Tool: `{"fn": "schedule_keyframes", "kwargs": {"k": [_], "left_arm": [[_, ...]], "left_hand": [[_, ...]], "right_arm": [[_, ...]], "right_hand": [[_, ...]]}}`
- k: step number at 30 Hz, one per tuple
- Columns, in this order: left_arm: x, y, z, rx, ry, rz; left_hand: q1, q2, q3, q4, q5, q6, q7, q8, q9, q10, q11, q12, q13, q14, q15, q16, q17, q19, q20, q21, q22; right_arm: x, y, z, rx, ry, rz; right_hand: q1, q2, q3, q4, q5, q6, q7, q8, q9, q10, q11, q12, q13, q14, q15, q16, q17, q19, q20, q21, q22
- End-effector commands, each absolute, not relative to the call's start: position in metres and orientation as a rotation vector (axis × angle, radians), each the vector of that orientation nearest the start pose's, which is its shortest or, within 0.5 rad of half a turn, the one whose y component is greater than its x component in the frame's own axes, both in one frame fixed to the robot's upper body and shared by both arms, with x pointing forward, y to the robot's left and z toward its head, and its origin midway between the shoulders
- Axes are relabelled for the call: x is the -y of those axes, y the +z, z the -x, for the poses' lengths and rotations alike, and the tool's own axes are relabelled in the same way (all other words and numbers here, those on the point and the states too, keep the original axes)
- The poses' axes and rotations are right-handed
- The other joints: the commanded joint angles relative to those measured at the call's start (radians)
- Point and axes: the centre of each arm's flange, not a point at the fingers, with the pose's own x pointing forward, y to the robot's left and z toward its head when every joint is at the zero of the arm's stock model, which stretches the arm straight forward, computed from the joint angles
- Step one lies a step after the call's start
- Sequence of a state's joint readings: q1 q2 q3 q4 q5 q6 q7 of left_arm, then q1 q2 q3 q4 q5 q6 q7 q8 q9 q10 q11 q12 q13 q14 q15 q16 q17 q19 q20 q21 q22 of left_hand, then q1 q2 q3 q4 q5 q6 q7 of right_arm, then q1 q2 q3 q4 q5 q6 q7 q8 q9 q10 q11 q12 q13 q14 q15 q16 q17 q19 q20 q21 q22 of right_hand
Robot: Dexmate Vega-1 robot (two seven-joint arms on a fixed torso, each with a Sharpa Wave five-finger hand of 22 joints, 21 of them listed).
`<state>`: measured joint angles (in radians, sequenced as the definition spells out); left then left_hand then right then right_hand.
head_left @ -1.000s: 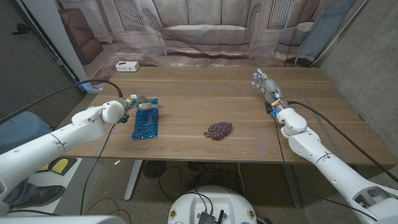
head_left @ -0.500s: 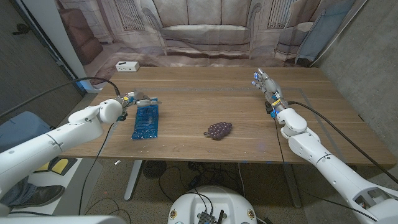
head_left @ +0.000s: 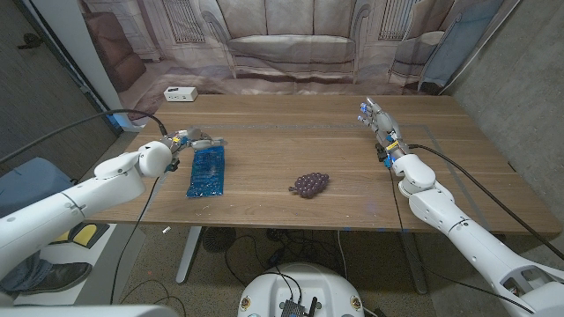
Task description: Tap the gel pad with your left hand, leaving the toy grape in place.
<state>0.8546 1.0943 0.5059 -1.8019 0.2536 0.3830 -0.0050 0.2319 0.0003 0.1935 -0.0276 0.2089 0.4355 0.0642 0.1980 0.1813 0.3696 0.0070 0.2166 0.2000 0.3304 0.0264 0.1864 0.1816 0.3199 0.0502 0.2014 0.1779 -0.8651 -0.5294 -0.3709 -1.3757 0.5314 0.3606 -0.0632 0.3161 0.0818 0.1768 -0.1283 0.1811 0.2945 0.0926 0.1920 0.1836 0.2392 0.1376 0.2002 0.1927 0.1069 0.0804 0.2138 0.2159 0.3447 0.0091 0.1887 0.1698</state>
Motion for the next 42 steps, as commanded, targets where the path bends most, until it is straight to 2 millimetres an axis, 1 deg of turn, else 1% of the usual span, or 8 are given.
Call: {"fn": "schedule_keyframes", "kwargs": {"k": [1, 15, 24, 32, 42], "left_arm": [[-0.370, 0.013, -0.585, 0.346, 0.194, -1.332], [-0.372, 0.017, -0.572, 0.428, 0.273, -1.296], [-0.373, 0.016, -0.565, 0.473, 0.314, -1.264], [-0.373, 0.018, -0.559, 0.510, 0.339, -1.231], [-0.367, 0.020, -0.555, 0.611, 0.341, -1.085]], "left_hand": [[0.006, 0.008, 0.003, -0.009, -0.004, 0.005, -0.002, -0.003, 0.003, 0.004, -0.002, -0.003, 0.002, 0.001, 0.000, 0.002, -0.001, 0.002, 0.003, 0.000, 0.002], [0.014, 0.014, 0.007, -0.013, -0.004, 0.011, -0.003, -0.001, 0.003, 0.015, -0.006, 0.001, 0.002, 0.008, 0.003, 0.005, -0.001, 0.006, 0.005, 0.001, 0.002], [0.019, 0.018, 0.009, -0.016, -0.005, 0.015, 0.000, -0.001, 0.003, 0.023, 0.004, 0.003, 0.002, 0.017, 0.003, 0.007, -0.002, 0.014, 0.005, 0.004, 0.002], [0.022, 0.019, 0.010, -0.018, -0.006, 0.014, -0.001, -0.001, 0.003, 0.027, -0.001, 0.004, 0.002, 0.022, 0.004, 0.008, -0.002, 0.017, 0.007, 0.004, 0.002], [0.027, 0.021, 0.012, -0.022, -0.006, 0.014, 0.000, -0.002, 0.003, 0.034, 0.000, 0.006, 0.002, 0.029, 0.003, 0.009, -0.002, 0.021, 0.009, 0.005, 0.002]], "right_arm": [[0.287, -0.006, -0.633, 0.710, 0.160, 0.049], [0.288, -0.005, -0.633, 0.722, 0.165, 0.051], [0.288, -0.006, -0.629, 0.722, 0.163, 0.047], [0.287, -0.005, -0.627, 0.733, 0.170, 0.055], [0.289, -0.007, -0.622, 0.741, 0.179, 0.051]], "right_hand": [[-0.003, 0.001, 0.000, -0.003, -0.003, 0.001, -0.001, 0.000, 0.003, 0.000, -0.004, 0.001, 0.004, -0.002, 0.000, -0.003, 0.002, -0.001, -0.002, 0.006, 0.004], [-0.003, 0.001, 0.000, -0.004, -0.003, 0.001, -0.001, 0.000, 0.003, 0.001, -0.004, 0.001, 0.004, -0.002, 0.001, -0.003, 0.002, -0.001, -0.002, 0.006, 0.004], [-0.002, 0.002, 0.000, -0.004, -0.003, 0.001, -0.001, 0.001, 0.003, 0.000, -0.004, 0.001, 0.004, -0.002, 0.001, -0.003, 0.002, -0.001, -0.002, 0.007, 0.004], [-0.002, 0.002, 0.000, -0.004, -0.003, -0.001, -0.001, 0.000, 0.003, -0.003, -0.003, 0.000, 0.004, -0.001, -0.001, -0.003, 0.002, 0.000, -0.002, 0.007, 0.004], [0.002, 0.005, 0.002, -0.005, -0.002, -0.010, 0.001, -0.003, 0.003, -0.014, -0.008, -0.004, 0.004, -0.002, -0.008, -0.003, 0.002, 0.009, -0.014, 0.010, 0.004]]}}
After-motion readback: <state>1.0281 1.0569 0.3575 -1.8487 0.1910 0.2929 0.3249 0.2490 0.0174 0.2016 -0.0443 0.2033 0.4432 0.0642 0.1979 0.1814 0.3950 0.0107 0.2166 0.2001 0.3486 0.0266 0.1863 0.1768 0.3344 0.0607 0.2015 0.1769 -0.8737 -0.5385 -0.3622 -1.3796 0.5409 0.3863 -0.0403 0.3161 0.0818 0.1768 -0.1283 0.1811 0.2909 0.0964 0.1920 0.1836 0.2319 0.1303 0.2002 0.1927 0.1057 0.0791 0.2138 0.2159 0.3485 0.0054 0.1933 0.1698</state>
